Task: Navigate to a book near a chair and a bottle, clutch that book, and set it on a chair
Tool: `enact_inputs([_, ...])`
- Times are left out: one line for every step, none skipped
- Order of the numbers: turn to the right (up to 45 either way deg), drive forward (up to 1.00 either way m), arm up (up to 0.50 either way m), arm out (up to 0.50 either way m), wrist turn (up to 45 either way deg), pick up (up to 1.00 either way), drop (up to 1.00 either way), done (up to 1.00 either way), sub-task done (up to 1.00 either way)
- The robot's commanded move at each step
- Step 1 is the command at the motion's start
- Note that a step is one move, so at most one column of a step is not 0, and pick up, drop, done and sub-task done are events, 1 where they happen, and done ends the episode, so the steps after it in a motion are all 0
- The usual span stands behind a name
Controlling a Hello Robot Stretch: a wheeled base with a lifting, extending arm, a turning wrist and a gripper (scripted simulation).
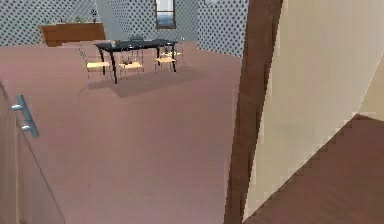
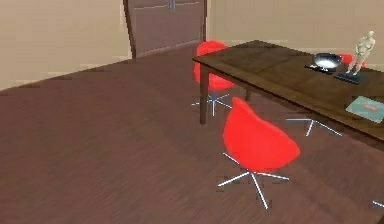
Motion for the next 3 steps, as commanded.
enact_inputs([0.0, 0.35, 0.00, 0.00, 0.0, 0.00, 0.00, 0.00, 0.00])
enact_inputs([-12.0, 0.00, 0.00, 0.00, 0.0, 0.00, 0.00, 0.00, 0.00])
enact_inputs([0.0, 0.55, 0.00, 0.00, 0.0, 0.00, 0.00, 0.00, 0.00])
